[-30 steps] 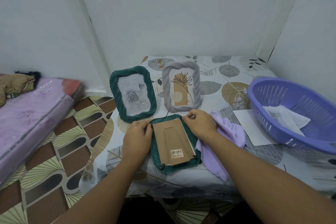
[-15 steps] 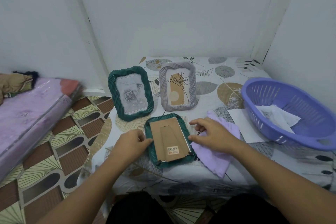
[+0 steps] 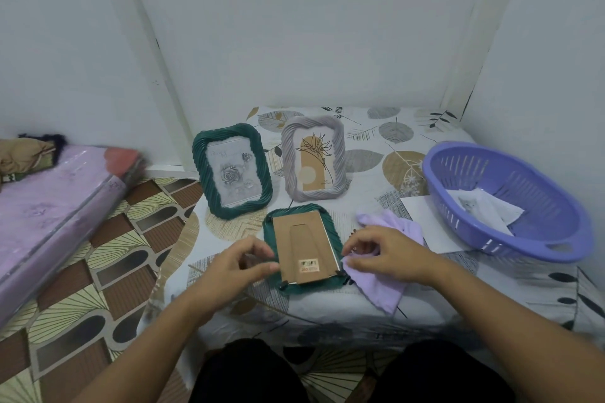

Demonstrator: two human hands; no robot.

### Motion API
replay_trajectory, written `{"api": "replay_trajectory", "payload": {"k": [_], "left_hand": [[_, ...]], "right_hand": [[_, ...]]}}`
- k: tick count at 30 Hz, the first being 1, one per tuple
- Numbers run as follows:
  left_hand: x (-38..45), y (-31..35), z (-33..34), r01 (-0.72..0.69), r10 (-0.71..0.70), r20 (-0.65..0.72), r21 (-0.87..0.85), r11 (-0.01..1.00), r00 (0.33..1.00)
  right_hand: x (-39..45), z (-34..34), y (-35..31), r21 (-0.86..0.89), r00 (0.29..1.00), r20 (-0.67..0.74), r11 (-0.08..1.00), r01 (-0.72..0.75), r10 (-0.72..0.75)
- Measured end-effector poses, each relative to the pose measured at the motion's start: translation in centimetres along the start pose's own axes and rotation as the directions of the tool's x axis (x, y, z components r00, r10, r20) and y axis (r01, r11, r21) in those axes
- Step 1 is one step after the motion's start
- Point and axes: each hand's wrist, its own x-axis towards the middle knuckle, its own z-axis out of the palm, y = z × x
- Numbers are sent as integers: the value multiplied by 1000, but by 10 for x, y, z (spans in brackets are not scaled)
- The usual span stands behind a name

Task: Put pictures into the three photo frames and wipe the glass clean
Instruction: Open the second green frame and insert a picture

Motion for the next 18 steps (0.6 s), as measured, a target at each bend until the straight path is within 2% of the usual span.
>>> {"api": "replay_trajectory", "payload": {"k": [3,6,8,10,13,18], "left_hand": [[-3,2,-3,3,-6,93,34,999,996],[-2,7,-2,-11,-5,113,134,991,994],[-2,7,-1,-23,4,111,170,985,994],[-2,7,1,-34,16,89,204,978,996],[-1,6,3,-33,18,66,222,975,998],[2,4,3,-10,-1,57,199,980,998]], "right_hand": [[4,-7,1,-84,1000,-2,996,-2,2],[6,-5,-8,-65,1000,-14,998,-17,16],[3,-2,-17,-7,1000,-10,1000,-5,4],[-1,-1,-22,52,998,56,999,17,-20],[-3,-2,-21,83,990,144,997,-3,-9],[-2,-4,-18,102,984,181,995,-18,-1]]}}
